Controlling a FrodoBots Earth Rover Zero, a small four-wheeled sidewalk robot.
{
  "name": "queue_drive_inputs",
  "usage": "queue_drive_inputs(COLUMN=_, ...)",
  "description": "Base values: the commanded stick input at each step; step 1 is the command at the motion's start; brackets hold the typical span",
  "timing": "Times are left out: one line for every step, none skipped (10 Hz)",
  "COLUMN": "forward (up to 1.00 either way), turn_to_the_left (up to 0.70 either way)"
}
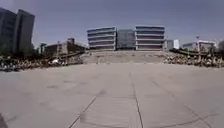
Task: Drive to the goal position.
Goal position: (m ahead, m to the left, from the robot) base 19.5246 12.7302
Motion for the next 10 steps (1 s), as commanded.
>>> queue_drive_inputs(forward=1.00, turn_to_the_left=0.00)
queue_drive_inputs(forward=1.00, turn_to_the_left=0.00)
queue_drive_inputs(forward=1.00, turn_to_the_left=0.00)
queue_drive_inputs(forward=1.00, turn_to_the_left=0.00)
queue_drive_inputs(forward=1.00, turn_to_the_left=0.00)
queue_drive_inputs(forward=1.00, turn_to_the_left=0.00)
queue_drive_inputs(forward=1.00, turn_to_the_left=0.00)
queue_drive_inputs(forward=1.00, turn_to_the_left=0.00)
queue_drive_inputs(forward=1.00, turn_to_the_left=-0.05)
queue_drive_inputs(forward=1.00, turn_to_the_left=-0.40)
